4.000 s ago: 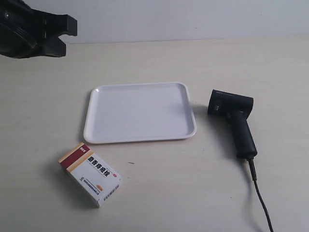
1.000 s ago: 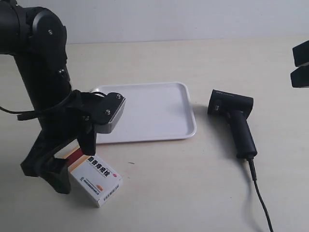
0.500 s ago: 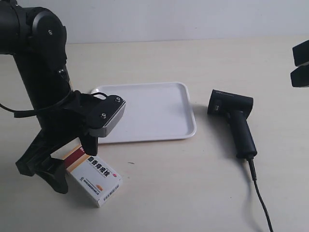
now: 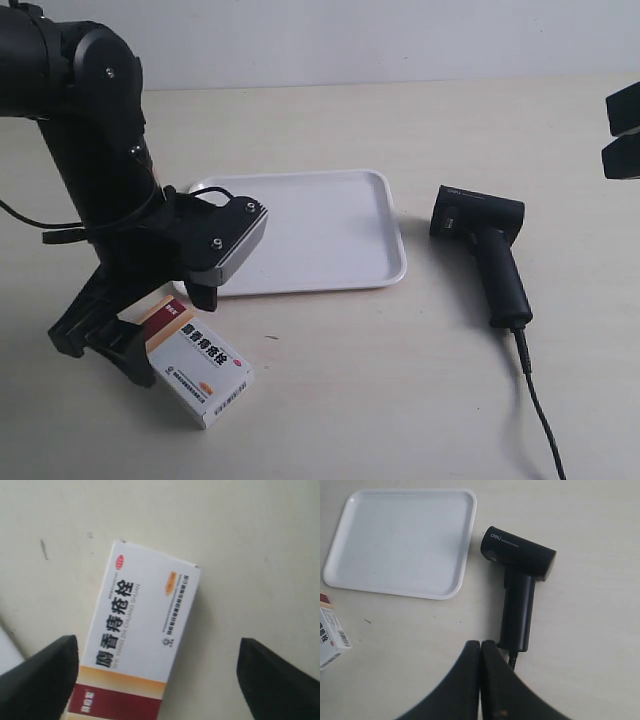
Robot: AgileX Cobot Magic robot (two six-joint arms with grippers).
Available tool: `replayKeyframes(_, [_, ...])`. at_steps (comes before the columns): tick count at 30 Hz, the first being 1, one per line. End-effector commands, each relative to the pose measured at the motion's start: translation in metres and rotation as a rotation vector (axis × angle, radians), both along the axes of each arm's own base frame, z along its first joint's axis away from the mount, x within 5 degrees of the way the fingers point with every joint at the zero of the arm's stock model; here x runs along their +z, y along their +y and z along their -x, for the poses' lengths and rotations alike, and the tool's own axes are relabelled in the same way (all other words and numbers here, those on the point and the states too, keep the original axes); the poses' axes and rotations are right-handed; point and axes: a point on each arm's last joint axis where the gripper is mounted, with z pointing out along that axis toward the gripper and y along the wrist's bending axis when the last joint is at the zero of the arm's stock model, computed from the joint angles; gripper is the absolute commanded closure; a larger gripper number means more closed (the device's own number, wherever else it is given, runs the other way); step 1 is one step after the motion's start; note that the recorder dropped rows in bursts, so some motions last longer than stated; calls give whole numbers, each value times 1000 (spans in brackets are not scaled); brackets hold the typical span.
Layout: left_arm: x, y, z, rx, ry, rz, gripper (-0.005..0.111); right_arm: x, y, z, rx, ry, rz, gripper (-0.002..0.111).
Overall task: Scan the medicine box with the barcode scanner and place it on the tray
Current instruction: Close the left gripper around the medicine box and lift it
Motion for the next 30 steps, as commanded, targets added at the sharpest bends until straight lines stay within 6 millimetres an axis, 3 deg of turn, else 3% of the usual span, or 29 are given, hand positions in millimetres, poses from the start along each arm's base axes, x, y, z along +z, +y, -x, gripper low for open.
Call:
replayKeyframes(1, [-1,-4,-7,-90,-80,53,25,1,0,-2,2,-17,2,108])
replayKeyframes(16, [-1,-5,-8,-90,-95,62,25,1,0,-2,2,-17,2,108])
replayKeyframes(21, [-1,-1,-6,-247,-82,59,25,1,0,-2,2,-17,2,108])
replayKeyframes(30, [-2,-2,-10,-333,-145,76,25,1,0,-2,2,-19,2,108])
